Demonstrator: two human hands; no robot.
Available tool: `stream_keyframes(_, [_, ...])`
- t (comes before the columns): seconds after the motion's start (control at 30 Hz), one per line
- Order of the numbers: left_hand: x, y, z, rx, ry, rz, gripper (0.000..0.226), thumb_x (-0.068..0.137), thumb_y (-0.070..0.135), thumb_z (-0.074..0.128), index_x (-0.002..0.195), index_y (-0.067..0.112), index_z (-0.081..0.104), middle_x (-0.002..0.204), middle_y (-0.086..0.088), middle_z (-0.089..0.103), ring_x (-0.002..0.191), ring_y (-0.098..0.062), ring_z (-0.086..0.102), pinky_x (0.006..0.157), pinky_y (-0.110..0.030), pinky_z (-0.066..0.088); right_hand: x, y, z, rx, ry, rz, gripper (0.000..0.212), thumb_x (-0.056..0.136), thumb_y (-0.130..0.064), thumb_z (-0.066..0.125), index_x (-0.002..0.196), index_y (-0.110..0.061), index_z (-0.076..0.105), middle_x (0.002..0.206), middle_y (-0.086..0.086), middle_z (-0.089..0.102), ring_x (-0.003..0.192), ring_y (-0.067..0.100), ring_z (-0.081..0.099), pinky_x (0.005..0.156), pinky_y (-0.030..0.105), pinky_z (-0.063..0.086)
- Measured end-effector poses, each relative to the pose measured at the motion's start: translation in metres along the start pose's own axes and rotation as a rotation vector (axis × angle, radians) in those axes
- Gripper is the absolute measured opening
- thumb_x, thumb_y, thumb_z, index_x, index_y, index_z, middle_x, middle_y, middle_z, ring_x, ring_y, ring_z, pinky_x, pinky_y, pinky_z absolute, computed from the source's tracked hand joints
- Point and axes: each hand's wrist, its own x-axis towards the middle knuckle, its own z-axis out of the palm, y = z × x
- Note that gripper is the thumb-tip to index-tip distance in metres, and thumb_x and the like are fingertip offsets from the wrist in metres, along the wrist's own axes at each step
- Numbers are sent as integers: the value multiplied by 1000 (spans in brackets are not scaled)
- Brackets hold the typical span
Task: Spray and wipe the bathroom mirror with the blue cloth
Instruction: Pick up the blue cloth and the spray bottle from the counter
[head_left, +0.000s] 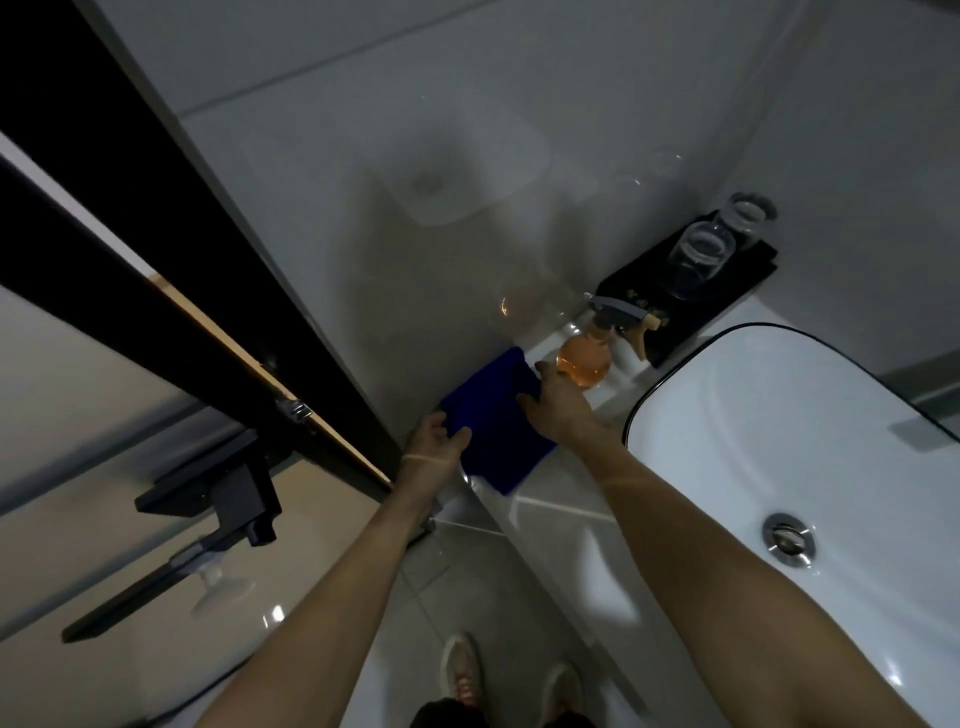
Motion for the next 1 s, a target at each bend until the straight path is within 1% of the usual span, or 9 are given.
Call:
stream_keyframes(0.1, [10,-2,1,25,28,-7,58,97,22,62,147,6,38,138,-17,50,110,-18,51,90,-25,41,5,0,4,-3,16,42,50,97,-25,59,137,-1,40,128,19,55,112,32,57,86,35,47])
stream_keyframes(0.27, [14,-6,2,62,31,-16,57,96,20,63,146,7,39,138,-16,50,111,-20,52,91,-27,43,11,5,3,-64,-45,105,17,98,-24,57,102,-8,55,109,17,64,89,23,58,78,33,51])
stream_keyframes(0.37, [12,-7,3,65,27,-9,56,95,20,65,145,7,42,138,-16,50,111,-19,51,93,-28,43,5,3,-5,-117,-52,74,17,95,-28,58,100,-13,54,104,12,61,95,27,60,85,42,54])
stream_keyframes(0.5, [3,2,2,38,17,-19,50,97,24,62,142,9,46,135,-13,53,113,-20,52,93,-28,43,-10,-13,-24,-66,-84,-52,19,93,-30,60,97,-13,54,87,4,61,70,12,59,54,22,46])
stream_keyframes(0.63, [-16,22,5,-20,6,-19,22,103,34,48,120,21,54,113,1,60,101,-17,56,70,-20,43,-32,-34,-50,-82,-103,-166,19,93,-28,62,84,-14,52,74,1,58,61,10,56,50,19,41])
stream_keyframes(0.77, [-42,54,4,-65,14,-64,41,103,43,42,133,17,51,120,-9,59,109,-27,58,92,-39,48,-60,-58,-85,-141,-28,-237,29,91,-32,62,70,-19,46,63,-1,54,54,11,51,51,25,42])
stream_keyframes(0.87, [-60,82,5,-155,-16,-56,46,105,44,38,139,14,47,123,-15,60,104,-29,60,90,-40,49,-83,-75,-119,-20,8,-246,33,89,-32,65,66,-20,45,61,-1,51,53,11,50,53,29,41])
stream_keyframes(0.93, [-75,101,4,-256,-71,-55,46,105,49,33,130,16,52,117,-13,64,98,-28,62,79,-36,55,-99,-88,-143,143,37,-260,40,87,-26,69,62,-19,39,53,-4,41,45,6,38,49,24,32])
stream_keyframes(1.0, [-89,120,3,-417,-120,-39,48,102,56,31,117,18,56,105,-7,66,92,-26,65,65,-32,56,-116,-101,-166,307,53,-257,34,86,-24,71,67,-16,43,56,-2,44,48,6,42,51,22,34])
